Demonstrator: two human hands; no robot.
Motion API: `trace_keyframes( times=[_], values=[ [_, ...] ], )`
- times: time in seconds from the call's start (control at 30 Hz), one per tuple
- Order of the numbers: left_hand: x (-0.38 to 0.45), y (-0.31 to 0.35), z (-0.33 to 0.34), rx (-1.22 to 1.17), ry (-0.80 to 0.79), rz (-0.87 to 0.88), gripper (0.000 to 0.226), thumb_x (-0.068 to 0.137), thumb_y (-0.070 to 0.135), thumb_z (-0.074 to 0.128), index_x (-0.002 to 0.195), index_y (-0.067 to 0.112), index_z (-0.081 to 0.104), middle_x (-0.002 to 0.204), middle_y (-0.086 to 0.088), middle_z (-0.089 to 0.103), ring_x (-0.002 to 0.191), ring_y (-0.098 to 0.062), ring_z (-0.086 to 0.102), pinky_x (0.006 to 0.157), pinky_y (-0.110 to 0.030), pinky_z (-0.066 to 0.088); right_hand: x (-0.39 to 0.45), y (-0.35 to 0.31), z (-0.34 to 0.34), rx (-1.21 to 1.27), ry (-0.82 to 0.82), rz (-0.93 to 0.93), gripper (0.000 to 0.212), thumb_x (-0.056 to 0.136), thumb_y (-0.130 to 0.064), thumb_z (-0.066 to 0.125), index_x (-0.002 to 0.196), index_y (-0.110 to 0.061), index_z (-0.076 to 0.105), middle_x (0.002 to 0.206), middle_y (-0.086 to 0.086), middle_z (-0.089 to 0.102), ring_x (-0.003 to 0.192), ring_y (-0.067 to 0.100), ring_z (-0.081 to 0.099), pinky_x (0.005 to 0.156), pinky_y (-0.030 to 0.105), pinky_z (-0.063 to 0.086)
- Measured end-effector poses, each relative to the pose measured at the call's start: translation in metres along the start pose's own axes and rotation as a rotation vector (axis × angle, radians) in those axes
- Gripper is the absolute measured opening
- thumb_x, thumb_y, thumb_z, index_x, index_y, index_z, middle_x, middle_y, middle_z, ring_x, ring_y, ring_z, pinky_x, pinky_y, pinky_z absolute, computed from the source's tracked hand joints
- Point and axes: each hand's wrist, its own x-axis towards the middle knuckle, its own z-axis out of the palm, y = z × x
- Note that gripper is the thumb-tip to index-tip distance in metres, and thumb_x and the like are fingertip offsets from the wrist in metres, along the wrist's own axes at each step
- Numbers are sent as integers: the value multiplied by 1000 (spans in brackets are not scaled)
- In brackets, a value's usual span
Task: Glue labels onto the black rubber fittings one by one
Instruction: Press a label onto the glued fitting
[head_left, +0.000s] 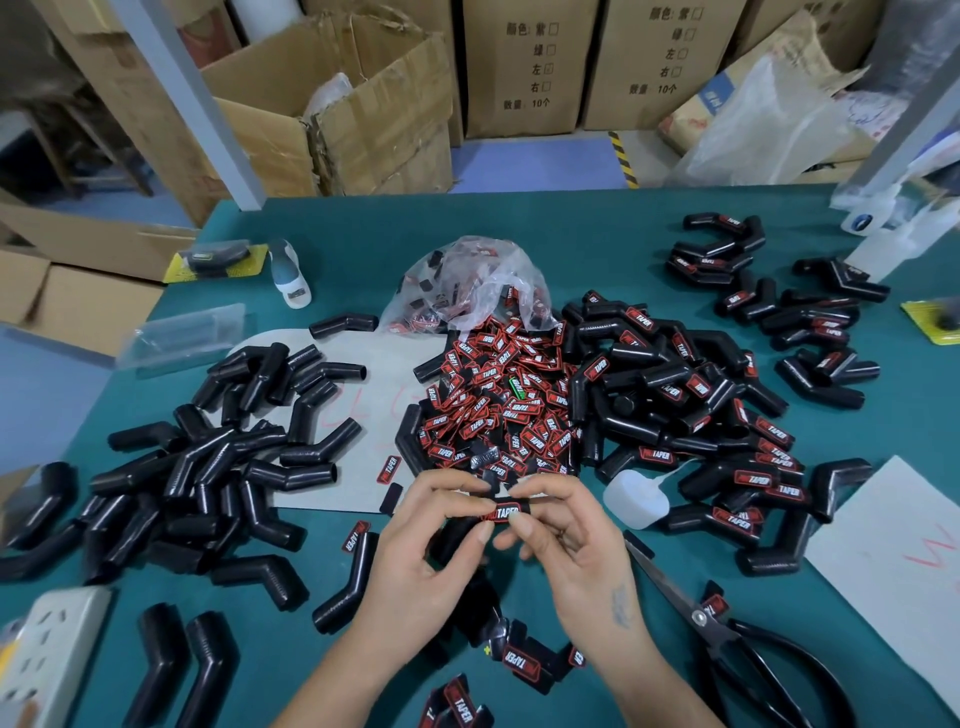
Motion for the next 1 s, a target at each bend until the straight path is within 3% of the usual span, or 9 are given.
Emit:
trace_keyframes(
  times=[0.07, 0.23, 0.37, 0.5, 0.63, 0.8, 1.0],
  values=[
    [-1, -1, 1, 33, -20, 41, 12, 97, 21, 67, 107, 25, 70, 124, 9, 65, 118, -23, 66, 100, -38, 53, 0, -1, 1, 16, 8, 2, 20, 99, -17, 66, 104, -36, 70, 85, 9, 76, 81, 21, 75, 74, 21, 53],
    [0, -2, 2, 9, 16, 81, 12, 97, 17, 68, 107, 23, 71, 120, 7, 69, 115, -24, 68, 100, -27, 51, -1, -1, 4, 32, 20, 36, 14, 96, -19, 68, 101, -30, 76, 86, 11, 77, 84, 23, 76, 77, 23, 55],
    [2, -4, 0, -41, 22, 65, 13, 97, 17, 69, 106, 26, 73, 117, 6, 72, 113, -25, 70, 96, -33, 55, -2, -3, 3, 60, 18, 54, 13, 97, -18, 69, 101, -27, 77, 88, 12, 78, 86, 24, 77, 79, 24, 56],
    [2, -4, -5, -93, 6, 49, 14, 96, 14, 70, 105, 23, 76, 118, 4, 74, 112, -27, 71, 78, -42, 64, -1, -3, 2, 64, 6, 70, 16, 98, -11, 68, 102, -24, 77, 89, 13, 79, 87, 25, 77, 81, 26, 58],
    [3, -5, -6, 37, 5, 114, 9, 95, 14, 72, 101, 12, 78, 117, 8, 75, 111, -23, 73, 96, -34, 56, 0, -4, 2, 65, 4, 78, 16, 97, -12, 69, 101, -26, 77, 86, 14, 78, 84, 24, 77, 79, 25, 58],
    [2, -4, -6, 46, 4, 111, 10, 95, 14, 72, 101, 8, 78, 116, 8, 75, 110, -22, 73, 97, -30, 55, -1, -4, 3, 64, 2, 72, 16, 95, -18, 68, 99, -30, 77, 84, 12, 79, 83, 23, 77, 77, 25, 58],
    [2, -5, -5, 17, -5, 119, 12, 97, 12, 71, 107, 16, 75, 118, 7, 74, 113, -25, 71, 99, -31, 54, 0, -3, 0, 93, -38, 60, 31, 100, -14, 65, 120, -38, 65, 90, 15, 78, 86, 27, 75, 81, 27, 57]
  ],
)
